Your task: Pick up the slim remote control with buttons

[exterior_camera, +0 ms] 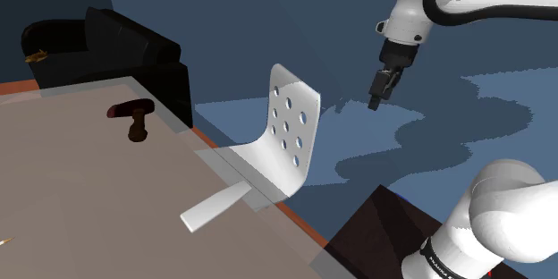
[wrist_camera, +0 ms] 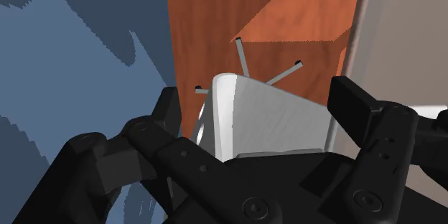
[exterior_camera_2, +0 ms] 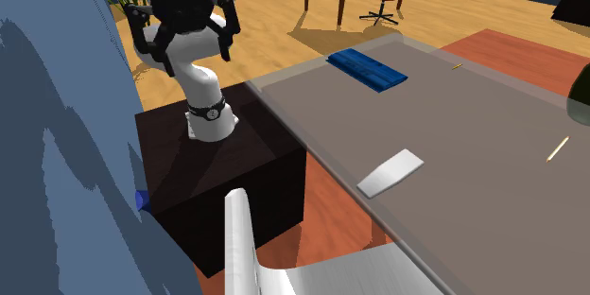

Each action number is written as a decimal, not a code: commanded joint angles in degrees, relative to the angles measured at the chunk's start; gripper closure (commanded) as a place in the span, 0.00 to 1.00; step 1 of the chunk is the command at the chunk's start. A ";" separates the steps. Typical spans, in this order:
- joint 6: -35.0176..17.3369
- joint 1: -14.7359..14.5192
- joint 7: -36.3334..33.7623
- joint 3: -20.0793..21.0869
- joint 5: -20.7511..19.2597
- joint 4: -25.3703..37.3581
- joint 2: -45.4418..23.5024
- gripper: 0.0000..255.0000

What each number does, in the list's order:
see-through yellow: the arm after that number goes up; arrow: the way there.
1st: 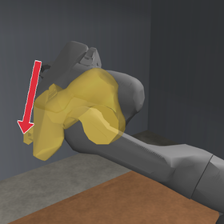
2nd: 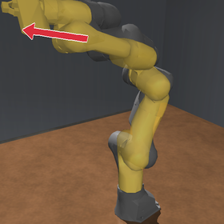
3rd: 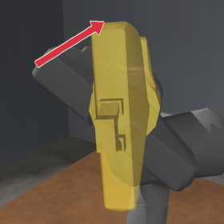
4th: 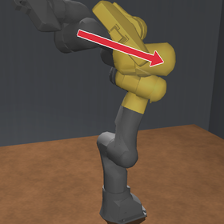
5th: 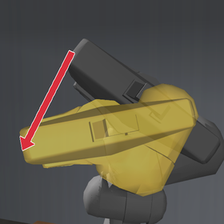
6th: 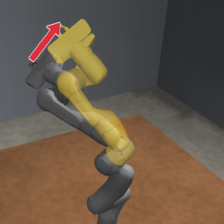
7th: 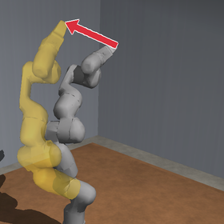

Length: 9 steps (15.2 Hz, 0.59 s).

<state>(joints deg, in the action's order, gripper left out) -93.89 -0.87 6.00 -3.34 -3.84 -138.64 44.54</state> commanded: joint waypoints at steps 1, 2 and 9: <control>0.00 0.00 0.00 0.00 0.00 0.00 0.00 0.00; -1.76 -0.79 1.47 -0.21 -0.03 0.03 -1.78 0.00; -12.98 -6.28 11.67 -1.12 0.36 1.91 -14.78 0.00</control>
<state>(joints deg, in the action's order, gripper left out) -104.88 -6.25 16.21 -4.47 -3.69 -137.19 32.14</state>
